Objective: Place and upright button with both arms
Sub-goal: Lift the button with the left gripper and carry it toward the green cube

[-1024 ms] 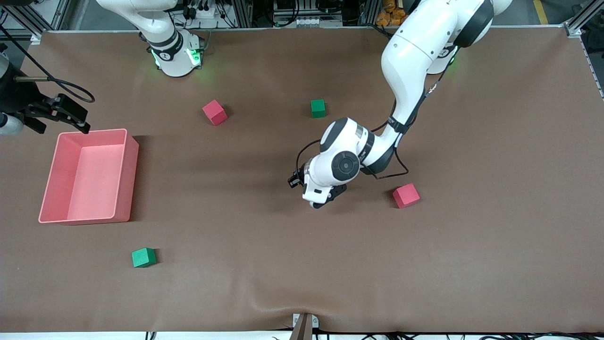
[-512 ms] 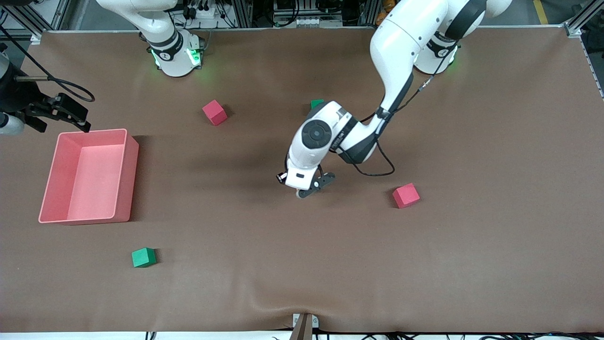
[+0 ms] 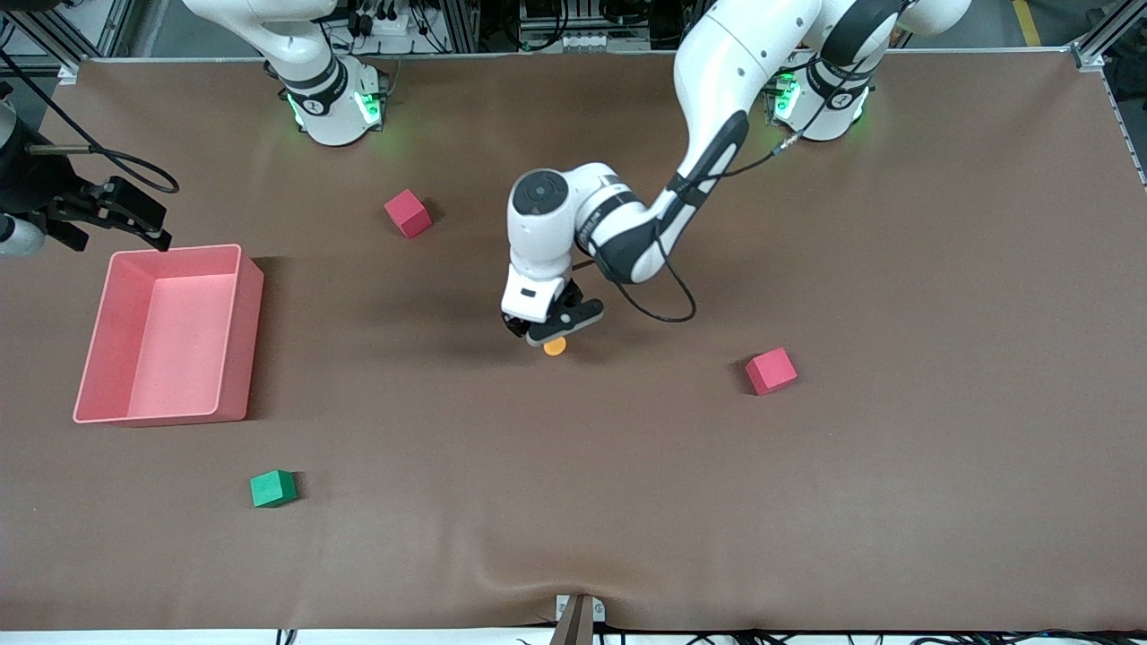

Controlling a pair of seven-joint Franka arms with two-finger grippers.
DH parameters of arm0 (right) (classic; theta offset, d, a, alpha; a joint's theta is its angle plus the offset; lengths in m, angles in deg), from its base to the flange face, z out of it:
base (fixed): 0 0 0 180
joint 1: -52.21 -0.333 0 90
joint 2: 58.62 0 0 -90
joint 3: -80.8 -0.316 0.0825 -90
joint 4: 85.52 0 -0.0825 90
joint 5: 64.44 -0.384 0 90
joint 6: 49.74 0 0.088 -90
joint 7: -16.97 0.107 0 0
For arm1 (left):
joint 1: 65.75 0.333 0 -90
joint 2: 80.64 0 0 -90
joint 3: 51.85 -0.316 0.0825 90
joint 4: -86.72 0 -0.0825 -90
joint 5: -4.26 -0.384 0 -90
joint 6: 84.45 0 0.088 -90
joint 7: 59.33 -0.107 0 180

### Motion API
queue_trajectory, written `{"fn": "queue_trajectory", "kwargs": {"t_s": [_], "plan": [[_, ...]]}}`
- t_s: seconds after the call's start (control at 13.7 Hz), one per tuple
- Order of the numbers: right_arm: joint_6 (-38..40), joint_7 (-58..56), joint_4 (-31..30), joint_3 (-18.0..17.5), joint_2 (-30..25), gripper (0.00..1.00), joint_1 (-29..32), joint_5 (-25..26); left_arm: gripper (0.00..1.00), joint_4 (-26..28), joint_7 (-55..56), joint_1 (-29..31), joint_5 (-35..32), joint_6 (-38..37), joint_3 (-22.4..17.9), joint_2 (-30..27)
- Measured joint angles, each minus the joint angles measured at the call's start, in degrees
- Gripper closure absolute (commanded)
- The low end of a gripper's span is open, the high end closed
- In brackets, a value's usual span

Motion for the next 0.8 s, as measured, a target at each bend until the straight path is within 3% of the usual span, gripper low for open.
{"fn": "queue_trajectory", "kwargs": {"t_s": [0.37,0.8], "plan": [[0.00,0.00,0.00,0.05,0.00,0.00,0.00,-0.02,1.00,0.31,4.98,-6.34,-12.63,1.04,-3.08,0.73],[0.00,0.00,0.00,0.07,0.00,0.00,0.01,-0.07,1.00,0.71,21.71,-9.62,-35.58,1.32,-3.27,3.66]]}}
